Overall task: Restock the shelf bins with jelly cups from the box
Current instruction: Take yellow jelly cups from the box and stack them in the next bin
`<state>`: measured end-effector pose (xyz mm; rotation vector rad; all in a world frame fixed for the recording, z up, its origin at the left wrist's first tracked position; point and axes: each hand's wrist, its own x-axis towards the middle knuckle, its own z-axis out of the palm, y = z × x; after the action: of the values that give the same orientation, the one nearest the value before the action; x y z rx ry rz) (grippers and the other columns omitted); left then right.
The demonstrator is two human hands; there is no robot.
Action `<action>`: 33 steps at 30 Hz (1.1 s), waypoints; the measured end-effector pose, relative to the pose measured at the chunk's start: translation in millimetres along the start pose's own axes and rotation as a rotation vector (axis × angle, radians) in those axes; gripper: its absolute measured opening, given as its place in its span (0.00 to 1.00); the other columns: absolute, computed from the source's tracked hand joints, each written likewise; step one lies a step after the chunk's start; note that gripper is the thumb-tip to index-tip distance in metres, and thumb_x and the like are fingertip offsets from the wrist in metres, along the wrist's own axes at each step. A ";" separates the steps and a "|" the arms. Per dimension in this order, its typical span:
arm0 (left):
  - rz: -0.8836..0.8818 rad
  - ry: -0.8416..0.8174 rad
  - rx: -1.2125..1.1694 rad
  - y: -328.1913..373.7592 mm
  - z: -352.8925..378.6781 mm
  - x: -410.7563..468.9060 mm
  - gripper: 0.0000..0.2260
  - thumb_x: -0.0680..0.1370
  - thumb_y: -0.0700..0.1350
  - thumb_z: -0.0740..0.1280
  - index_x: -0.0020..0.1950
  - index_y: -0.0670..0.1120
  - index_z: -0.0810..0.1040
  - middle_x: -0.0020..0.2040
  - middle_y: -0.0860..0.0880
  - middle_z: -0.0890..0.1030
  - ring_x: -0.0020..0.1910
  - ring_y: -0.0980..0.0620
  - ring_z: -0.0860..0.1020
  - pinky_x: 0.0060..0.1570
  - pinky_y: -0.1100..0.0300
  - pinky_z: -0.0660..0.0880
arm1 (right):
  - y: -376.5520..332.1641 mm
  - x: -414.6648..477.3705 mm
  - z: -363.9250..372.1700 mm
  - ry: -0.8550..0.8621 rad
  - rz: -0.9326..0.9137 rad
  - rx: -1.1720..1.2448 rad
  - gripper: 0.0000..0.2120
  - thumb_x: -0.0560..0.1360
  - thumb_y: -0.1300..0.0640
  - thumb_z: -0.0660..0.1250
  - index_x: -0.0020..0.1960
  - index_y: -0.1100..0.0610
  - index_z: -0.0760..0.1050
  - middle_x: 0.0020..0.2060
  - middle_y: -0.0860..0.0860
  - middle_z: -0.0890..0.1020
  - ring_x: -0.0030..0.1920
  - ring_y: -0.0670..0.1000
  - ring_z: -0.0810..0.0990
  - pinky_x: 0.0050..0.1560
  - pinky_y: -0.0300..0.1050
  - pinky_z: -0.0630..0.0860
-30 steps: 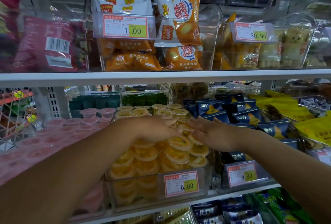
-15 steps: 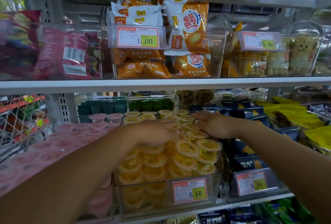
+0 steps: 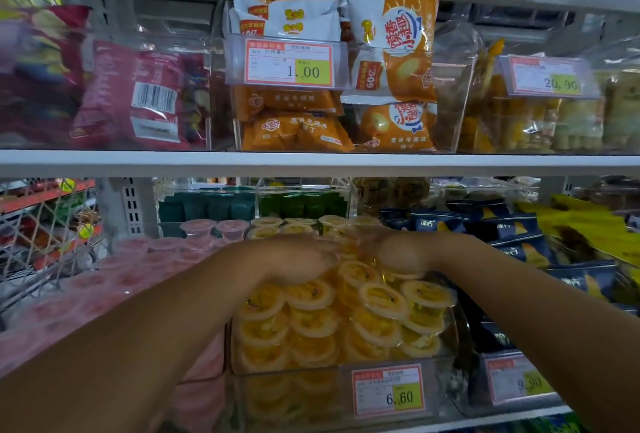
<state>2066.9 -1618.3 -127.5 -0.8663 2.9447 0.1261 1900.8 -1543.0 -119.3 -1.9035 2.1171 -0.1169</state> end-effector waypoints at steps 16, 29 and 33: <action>0.022 0.270 -0.116 -64.1 -3.3 -70.7 0.20 0.85 0.50 0.49 0.77 0.46 0.60 0.77 0.53 0.55 0.76 0.57 0.54 0.70 0.75 0.43 | 0.0 0.1 -8.7 0.010 0.029 0.071 0.27 0.83 0.44 0.49 0.79 0.49 0.47 0.78 0.47 0.48 0.78 0.50 0.47 0.77 0.49 0.47; -0.088 0.221 -0.175 -70.4 20.2 -128.0 0.23 0.84 0.54 0.48 0.79 0.52 0.51 0.77 0.59 0.44 0.74 0.64 0.42 0.74 0.64 0.39 | -34.2 -34.3 19.8 0.085 0.016 -0.240 0.25 0.82 0.42 0.38 0.78 0.44 0.42 0.78 0.47 0.43 0.78 0.52 0.41 0.75 0.57 0.39; -0.176 0.236 -0.230 -89.6 23.1 -162.4 0.27 0.81 0.58 0.52 0.79 0.54 0.52 0.79 0.57 0.47 0.76 0.62 0.46 0.74 0.65 0.42 | -57.5 -43.7 10.4 0.134 -0.050 -0.131 0.25 0.83 0.43 0.41 0.79 0.47 0.45 0.79 0.47 0.46 0.78 0.49 0.44 0.75 0.47 0.42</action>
<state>2252.7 -1603.9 -141.1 -1.2472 3.0911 0.3843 1962.5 -1505.7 -107.8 -2.0774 2.2141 -0.1229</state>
